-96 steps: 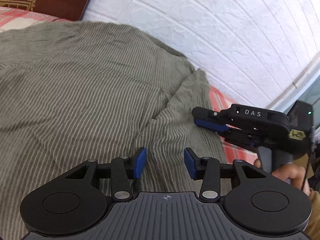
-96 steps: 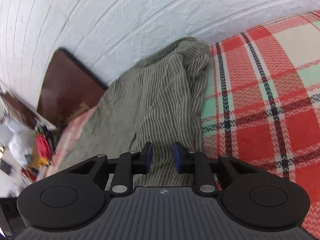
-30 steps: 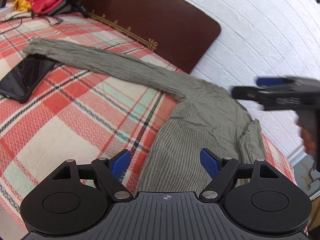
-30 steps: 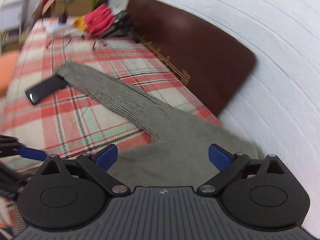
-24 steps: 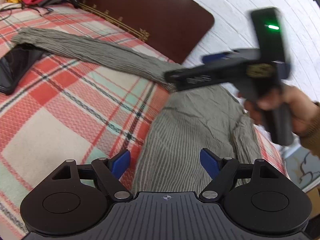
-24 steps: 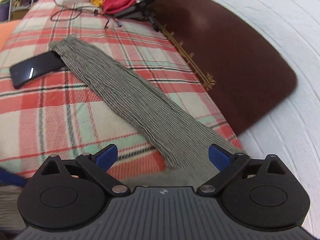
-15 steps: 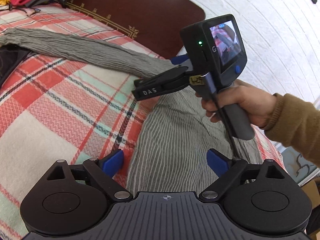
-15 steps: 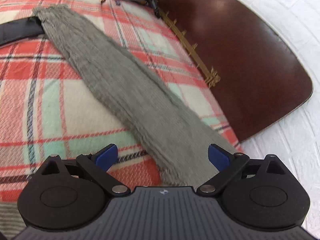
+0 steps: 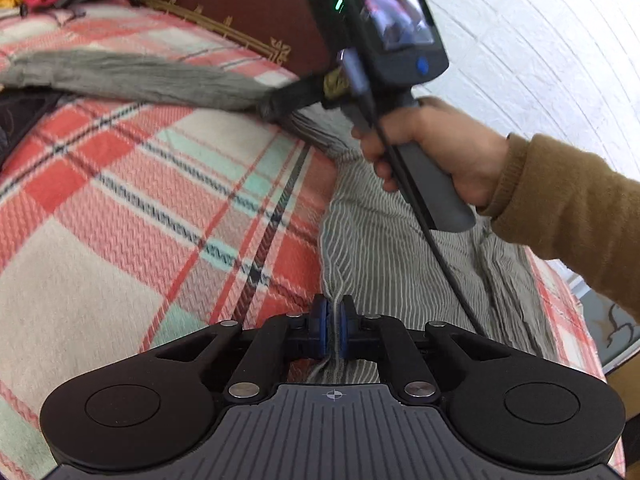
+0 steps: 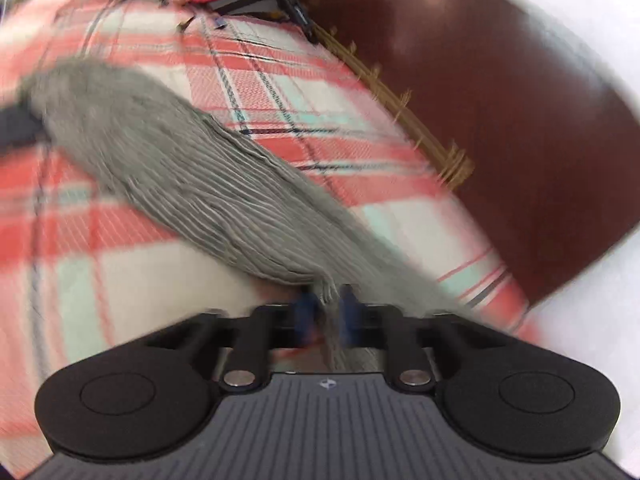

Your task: Fold clothes

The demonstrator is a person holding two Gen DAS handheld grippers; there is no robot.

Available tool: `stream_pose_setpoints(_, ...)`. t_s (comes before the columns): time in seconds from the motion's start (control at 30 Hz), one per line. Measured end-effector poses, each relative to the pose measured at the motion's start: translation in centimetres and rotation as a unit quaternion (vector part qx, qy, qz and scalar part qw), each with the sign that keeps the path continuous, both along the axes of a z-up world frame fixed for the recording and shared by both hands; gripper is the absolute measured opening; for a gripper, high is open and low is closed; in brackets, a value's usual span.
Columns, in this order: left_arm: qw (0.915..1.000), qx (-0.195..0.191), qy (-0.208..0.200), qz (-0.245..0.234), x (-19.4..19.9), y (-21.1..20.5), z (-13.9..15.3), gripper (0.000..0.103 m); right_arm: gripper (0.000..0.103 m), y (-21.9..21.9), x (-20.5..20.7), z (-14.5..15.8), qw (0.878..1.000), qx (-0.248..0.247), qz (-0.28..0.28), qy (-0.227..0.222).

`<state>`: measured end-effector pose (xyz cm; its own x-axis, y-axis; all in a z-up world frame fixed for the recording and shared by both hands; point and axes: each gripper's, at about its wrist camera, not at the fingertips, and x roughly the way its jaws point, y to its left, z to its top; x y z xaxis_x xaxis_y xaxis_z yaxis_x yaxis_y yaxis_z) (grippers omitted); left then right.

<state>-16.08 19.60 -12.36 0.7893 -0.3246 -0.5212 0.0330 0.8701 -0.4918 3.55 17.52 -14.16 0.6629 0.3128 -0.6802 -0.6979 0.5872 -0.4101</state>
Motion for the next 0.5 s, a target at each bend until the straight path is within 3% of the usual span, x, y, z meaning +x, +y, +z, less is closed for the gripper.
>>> stream_pose_setpoints(0.13,1.0,0.002,-0.004,-0.005,-0.3,-0.3,0.9,0.002,0.009,-2.1,1.6,2.7,0.995,0.081,-0.048,0.041)
stream_pose_setpoints(0.27,0.9996,0.007,-0.018,-0.021,-0.6,-1.4,2.3,0.003,0.009,-7.9,2.8,7.3,0.968,0.212,-0.113,0.065)
stream_pose_setpoints(0.33,0.9984,0.013,-0.035,-0.043,-0.9,-2.8,3.5,0.005,0.009,-12.4,2.8,9.5,0.946,0.279,-0.15,0.067)
stream_pose_setpoints(0.5,0.989,0.009,-0.052,-0.139,-1.9,-8.5,4.9,0.017,0.009,-26.8,-0.6,11.9,0.869,0.424,-0.251,0.049)
